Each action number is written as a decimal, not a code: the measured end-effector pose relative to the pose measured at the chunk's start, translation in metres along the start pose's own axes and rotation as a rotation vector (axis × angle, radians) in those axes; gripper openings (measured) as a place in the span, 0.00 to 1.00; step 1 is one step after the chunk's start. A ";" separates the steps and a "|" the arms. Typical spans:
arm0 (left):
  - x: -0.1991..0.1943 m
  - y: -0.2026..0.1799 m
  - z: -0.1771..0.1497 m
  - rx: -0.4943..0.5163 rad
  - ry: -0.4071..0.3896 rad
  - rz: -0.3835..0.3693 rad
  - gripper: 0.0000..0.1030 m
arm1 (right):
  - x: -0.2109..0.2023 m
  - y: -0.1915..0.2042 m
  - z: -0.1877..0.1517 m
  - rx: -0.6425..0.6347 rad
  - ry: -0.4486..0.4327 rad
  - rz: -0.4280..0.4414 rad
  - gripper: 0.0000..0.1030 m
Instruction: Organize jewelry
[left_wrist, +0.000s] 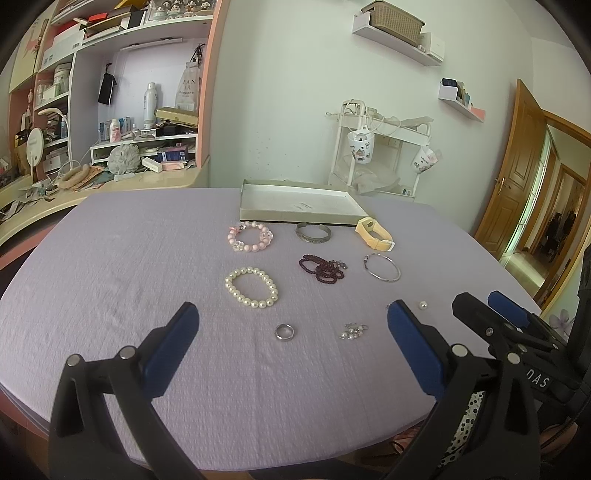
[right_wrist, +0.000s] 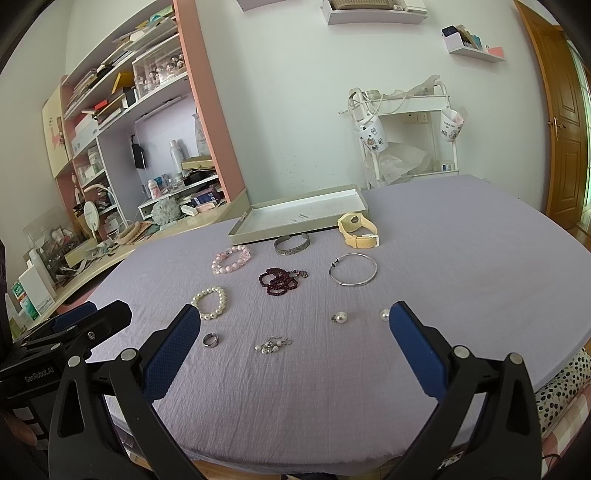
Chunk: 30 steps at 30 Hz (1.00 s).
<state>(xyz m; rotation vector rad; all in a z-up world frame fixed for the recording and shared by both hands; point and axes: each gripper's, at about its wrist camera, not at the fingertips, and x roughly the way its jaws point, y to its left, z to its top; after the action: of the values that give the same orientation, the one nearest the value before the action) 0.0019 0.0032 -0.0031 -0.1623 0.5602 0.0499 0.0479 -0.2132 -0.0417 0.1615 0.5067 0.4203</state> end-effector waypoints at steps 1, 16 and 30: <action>0.000 0.000 0.000 0.000 0.000 0.000 0.98 | 0.000 0.000 0.001 -0.001 0.000 0.000 0.99; 0.000 0.000 0.000 0.001 0.003 0.000 0.98 | 0.000 -0.001 -0.001 0.002 -0.001 -0.002 0.99; 0.001 0.003 -0.002 0.001 0.005 0.002 0.98 | 0.000 -0.001 -0.001 0.003 0.001 -0.003 0.99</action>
<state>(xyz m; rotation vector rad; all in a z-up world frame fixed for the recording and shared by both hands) 0.0017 0.0060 -0.0057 -0.1615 0.5654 0.0508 0.0481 -0.2135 -0.0425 0.1638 0.5084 0.4166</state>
